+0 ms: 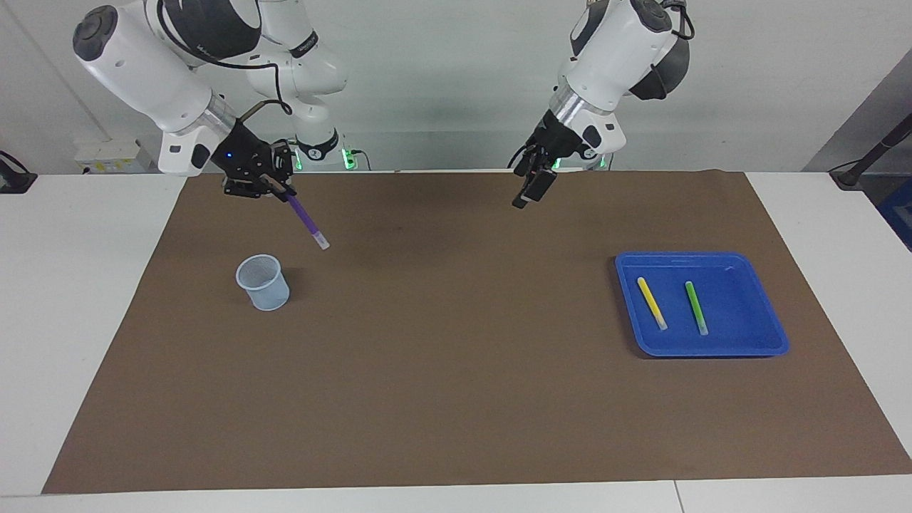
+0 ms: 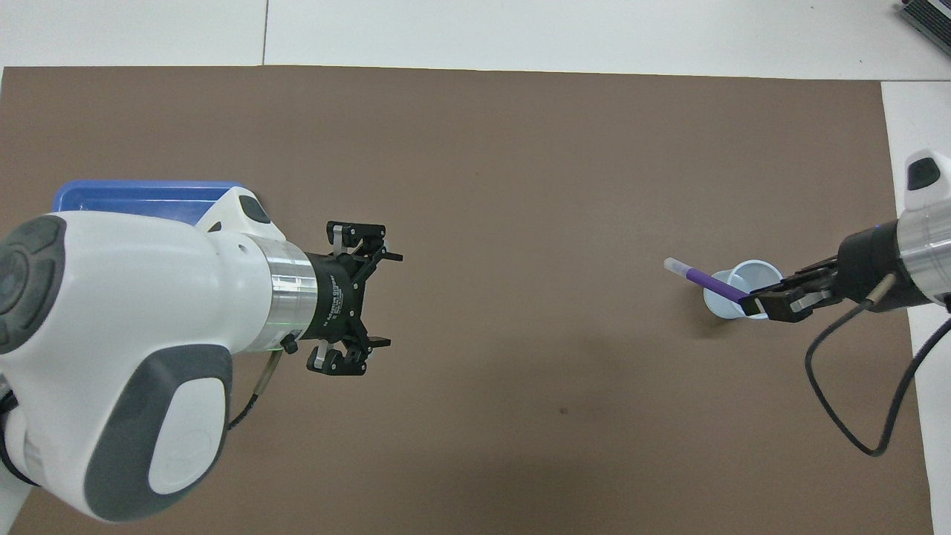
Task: Right arm passes pens to left for tray arrangement
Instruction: 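Carry the purple pen toward the left gripper while the left gripper approaches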
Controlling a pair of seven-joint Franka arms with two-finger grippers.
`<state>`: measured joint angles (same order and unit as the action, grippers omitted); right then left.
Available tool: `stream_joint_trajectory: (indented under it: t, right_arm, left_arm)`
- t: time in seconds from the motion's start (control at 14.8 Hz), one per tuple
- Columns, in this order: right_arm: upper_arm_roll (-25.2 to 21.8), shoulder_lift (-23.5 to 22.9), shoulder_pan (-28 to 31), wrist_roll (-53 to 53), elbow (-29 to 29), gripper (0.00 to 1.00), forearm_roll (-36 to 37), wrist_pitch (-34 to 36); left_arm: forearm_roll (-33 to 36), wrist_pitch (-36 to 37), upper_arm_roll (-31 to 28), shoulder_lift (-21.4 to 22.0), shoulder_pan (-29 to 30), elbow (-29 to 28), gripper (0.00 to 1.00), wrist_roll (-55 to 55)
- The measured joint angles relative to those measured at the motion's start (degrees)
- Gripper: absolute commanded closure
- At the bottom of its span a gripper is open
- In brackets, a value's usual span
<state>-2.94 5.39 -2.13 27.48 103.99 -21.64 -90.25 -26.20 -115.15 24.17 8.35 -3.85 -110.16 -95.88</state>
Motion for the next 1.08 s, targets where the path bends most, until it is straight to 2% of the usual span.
stream_joint_trajectory:
  t: [0.34,0.61,1.08]
  right_arm:
    - [0.6,0.0,-0.4,2.0,0.0,1.00,-9.1,0.0]
    - [3.2,0.0,-0.5,2.2,0.0,1.00,-14.7,0.0]
    - [7.5,0.0,-0.5,5.5,0.8,1.00,-25.2,-3.8]
  left_arm:
    - [0.0,-9.5,0.0,0.1,-4.4,-1.7,0.00,-7.5]
    - [0.0,-16.2,0.0,0.1,-7.1,-3.7,0.00,-10.4]
    - [-0.1,-20.3,0.0,0.0,-10.4,-3.7,0.00,-15.2]
